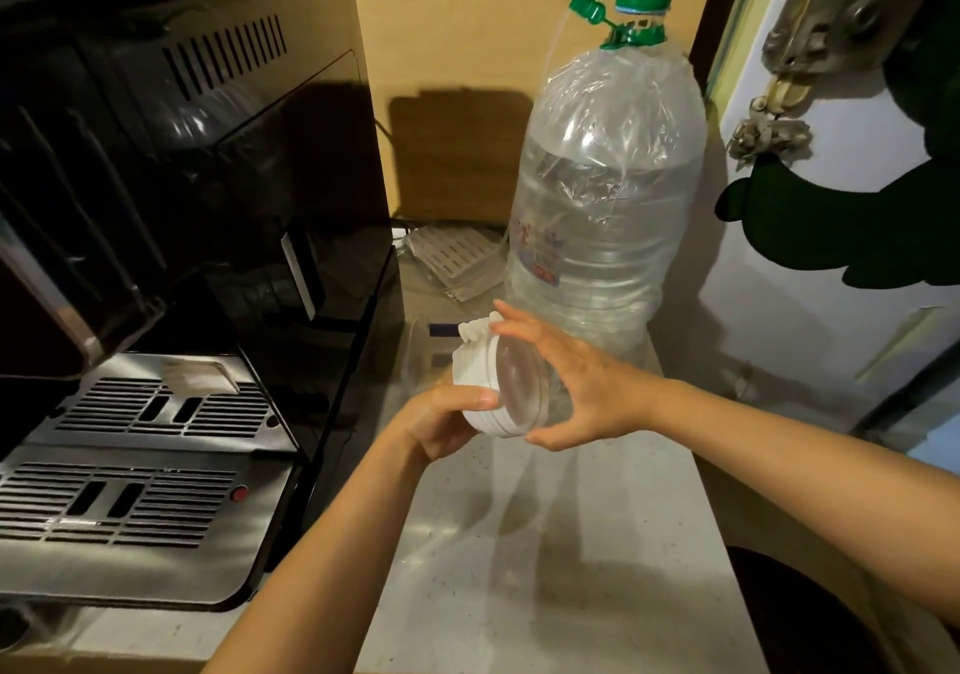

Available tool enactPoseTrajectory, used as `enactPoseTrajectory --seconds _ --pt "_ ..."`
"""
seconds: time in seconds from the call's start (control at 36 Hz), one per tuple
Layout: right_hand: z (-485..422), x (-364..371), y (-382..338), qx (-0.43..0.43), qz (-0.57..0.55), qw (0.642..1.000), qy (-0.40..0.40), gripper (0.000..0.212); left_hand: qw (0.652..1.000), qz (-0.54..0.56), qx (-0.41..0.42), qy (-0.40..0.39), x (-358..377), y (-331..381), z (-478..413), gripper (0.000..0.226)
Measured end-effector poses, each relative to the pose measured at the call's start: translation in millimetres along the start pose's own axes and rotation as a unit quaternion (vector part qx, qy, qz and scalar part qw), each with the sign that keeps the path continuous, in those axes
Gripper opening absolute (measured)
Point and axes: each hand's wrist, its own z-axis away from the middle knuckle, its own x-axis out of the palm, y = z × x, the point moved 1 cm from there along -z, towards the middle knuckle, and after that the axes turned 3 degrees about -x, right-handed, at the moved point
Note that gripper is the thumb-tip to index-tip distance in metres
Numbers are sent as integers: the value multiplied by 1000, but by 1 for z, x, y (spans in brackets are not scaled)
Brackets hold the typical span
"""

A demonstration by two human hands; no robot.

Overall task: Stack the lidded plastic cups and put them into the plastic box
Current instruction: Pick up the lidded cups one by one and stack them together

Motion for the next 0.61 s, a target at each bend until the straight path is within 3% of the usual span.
enactPoseTrajectory --seconds 0.25,0.61 --pt "-8 -7 11 -43 56 997 -11 93 998 -25 -36 40 -7 2 -10 90" --pt "-16 -17 29 -62 89 994 -5 89 1000 -13 18 8 -4 12 -31 89"
